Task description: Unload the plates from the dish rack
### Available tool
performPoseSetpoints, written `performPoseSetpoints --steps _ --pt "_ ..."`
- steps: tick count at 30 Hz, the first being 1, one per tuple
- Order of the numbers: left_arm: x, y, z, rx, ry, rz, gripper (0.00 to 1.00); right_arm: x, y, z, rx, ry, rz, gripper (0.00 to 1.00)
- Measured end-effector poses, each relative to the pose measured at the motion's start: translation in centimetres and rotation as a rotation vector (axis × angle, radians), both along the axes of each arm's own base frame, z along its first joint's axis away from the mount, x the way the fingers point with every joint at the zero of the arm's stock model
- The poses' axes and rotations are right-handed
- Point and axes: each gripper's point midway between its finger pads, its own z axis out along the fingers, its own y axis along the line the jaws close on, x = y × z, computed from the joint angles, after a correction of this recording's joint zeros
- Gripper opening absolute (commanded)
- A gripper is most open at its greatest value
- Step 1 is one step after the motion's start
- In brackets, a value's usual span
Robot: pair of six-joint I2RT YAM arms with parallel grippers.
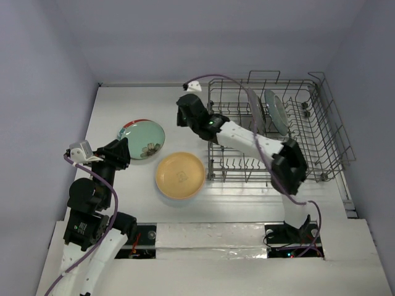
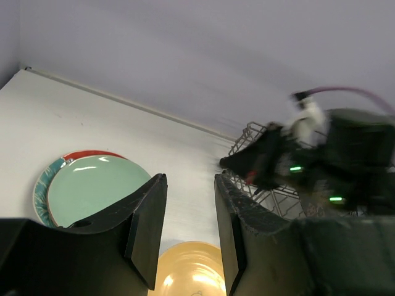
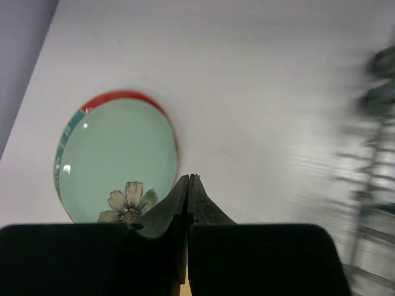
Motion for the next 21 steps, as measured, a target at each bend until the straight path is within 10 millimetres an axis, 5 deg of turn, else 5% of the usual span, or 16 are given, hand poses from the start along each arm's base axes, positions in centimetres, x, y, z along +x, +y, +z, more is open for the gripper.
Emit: performPoseSetpoints --steps 3,6,7,9,10,12,14,21 --pt "0.0 0.0 0.0 0.0 0.0 0.0 0.34 -0.9 -5.4 7.2 -0.042 -0.145 -0.081 0.0" --pt "-0.1 0.0 0.1 -0.002 -0.005 0.0 0.34 -1.5 -12.2 13.8 -0.054 -0.262 -0.205 0.3" --pt "-0.2 0.1 0.1 -0.003 -0.007 0.0 0.34 -1.5 -14.8 15.3 -0.06 -0.288 -0.253 0.5" --pt "-0.2 0.0 0.2 -0.003 -0.009 -0.002 0.34 -1.5 -20.7 16.8 -0.1 -0.313 -0.367 0.61" --pt "-0.2 0.0 0.2 -0.003 -0.01 -0.002 0.34 -1.5 -23.0 16.8 -0.123 -0.311 -0.416 0.72" --pt "-0.2 0.0 0.2 -0.002 -0.009 -0.004 0.34 -1.3 -27.6 15.7 -0.203 -0.285 -0.518 0.79" --pt "-0.2 0.0 0.2 -0.002 -0.01 -0.005 0.34 -1.2 -29.7 13.6 -0.291 -0.235 -0.554 0.82" --pt "-0.2 -0.1 0.2 -0.002 -0.01 -0.008 0.34 -0.2 -29.7 6.0 -0.533 -0.074 -0.483 0.78"
